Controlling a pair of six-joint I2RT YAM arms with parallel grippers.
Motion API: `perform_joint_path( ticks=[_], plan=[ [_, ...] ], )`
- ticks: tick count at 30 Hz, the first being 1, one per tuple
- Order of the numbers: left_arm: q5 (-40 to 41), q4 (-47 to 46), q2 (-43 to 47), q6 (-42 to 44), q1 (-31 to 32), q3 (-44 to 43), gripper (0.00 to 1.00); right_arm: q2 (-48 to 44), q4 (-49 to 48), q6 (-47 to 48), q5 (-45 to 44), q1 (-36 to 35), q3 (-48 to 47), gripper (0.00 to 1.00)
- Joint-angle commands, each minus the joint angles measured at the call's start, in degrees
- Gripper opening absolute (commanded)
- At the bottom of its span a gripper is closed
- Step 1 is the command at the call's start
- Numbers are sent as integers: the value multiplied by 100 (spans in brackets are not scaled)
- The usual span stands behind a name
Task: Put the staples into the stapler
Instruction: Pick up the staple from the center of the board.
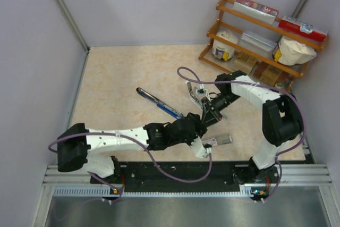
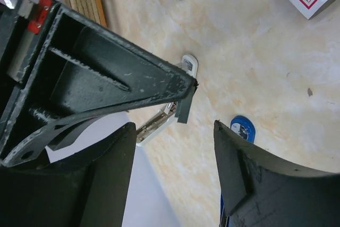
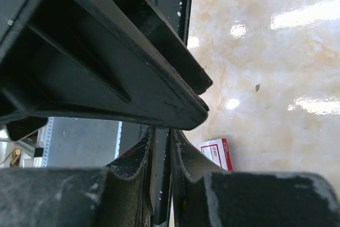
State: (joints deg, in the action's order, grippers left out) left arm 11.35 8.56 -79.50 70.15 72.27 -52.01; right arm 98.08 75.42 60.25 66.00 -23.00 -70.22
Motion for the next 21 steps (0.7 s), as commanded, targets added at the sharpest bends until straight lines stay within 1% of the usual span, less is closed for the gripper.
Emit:
perform_joint_path(
  ticks=[1,6,10,17,21],
  plan=[
    [534,-583,-74,227,138,130,64,-17,544,444,326,77,-212,12],
    [526,-618,-188,166,226,121,59,18,579,497,335,112,-221,12],
    [526,-610,-258,122,279,86,51,53,641,549,344,112,-238,12],
    [411,-434,-364,-36,340,-46,48,53,702,620,344,121,-256,12],
    [403,-408,-417,-98,349,-108,42,62,711,646,326,112,-247,12]
  ],
)
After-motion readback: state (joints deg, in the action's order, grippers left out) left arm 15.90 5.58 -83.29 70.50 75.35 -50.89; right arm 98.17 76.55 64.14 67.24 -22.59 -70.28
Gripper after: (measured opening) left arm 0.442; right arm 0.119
